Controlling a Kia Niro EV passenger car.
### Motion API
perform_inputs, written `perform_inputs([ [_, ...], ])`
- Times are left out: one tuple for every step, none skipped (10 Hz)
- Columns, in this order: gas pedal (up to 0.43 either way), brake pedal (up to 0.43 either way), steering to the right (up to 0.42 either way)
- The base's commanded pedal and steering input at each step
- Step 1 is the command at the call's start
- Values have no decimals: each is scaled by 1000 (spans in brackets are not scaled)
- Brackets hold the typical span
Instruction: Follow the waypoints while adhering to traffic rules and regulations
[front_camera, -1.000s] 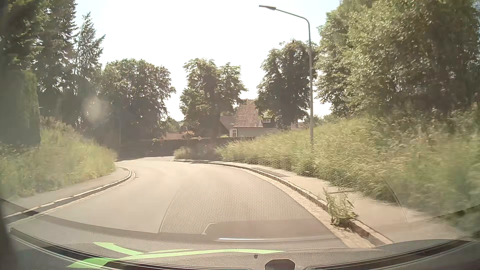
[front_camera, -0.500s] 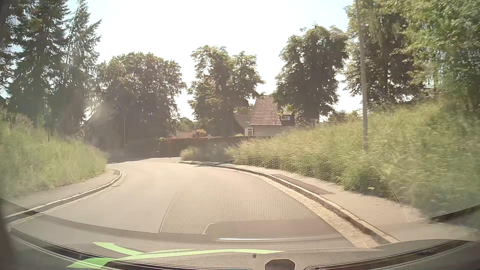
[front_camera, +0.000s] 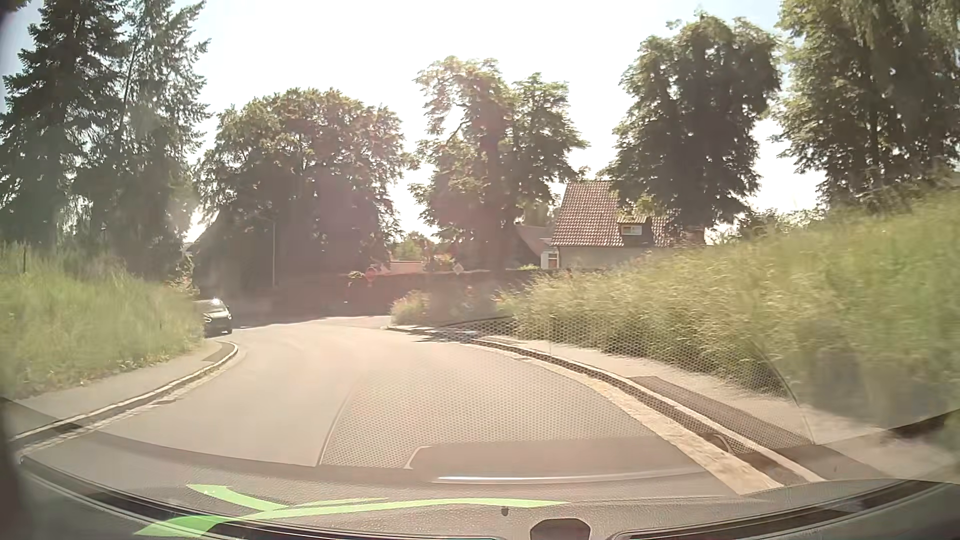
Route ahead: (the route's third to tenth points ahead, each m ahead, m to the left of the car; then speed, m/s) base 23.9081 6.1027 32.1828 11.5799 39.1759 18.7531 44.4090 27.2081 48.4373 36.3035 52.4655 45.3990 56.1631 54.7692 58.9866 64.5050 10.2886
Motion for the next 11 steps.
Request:
perform_inputs([
  [0, 0, -86],
  [0, 0, -90],
  [0, 0, -91],
  [0, 0, -91],
  [0, 0, -91],
  [8, 0, -90],
  [8, 0, -89],
  [20, 0, -87],
  [39, 0, -86],
  [59, 0, -85],
  [79, 0, -86],
])
